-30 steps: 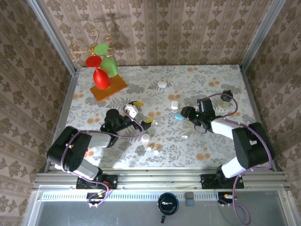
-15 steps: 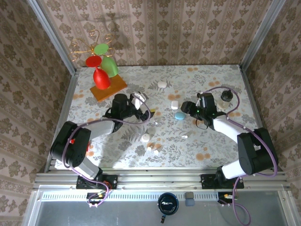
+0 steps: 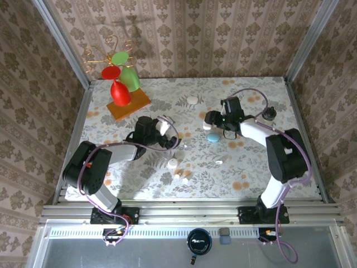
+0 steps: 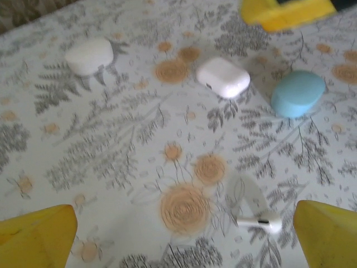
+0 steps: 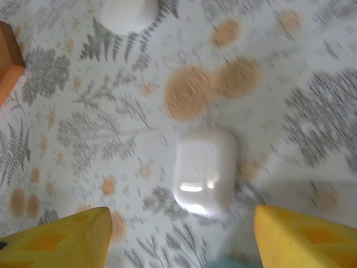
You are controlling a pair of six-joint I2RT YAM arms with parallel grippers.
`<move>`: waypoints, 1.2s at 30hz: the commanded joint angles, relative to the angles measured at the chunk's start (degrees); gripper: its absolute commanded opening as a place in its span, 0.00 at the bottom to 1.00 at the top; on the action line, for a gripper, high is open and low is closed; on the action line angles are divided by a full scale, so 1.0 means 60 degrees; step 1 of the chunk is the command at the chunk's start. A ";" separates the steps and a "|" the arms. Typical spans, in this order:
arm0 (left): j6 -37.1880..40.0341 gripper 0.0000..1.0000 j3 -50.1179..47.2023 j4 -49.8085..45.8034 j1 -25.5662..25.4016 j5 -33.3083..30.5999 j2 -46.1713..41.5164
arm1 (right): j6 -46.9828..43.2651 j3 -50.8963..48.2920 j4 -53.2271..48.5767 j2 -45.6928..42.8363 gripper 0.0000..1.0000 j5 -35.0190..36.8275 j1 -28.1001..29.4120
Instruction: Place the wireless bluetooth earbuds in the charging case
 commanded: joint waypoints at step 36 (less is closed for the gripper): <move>-0.0916 1.00 -0.1030 0.1586 -0.0267 -0.0151 -0.0742 | 0.0676 1.1219 -0.3115 0.7848 0.68 -0.2790 0.0046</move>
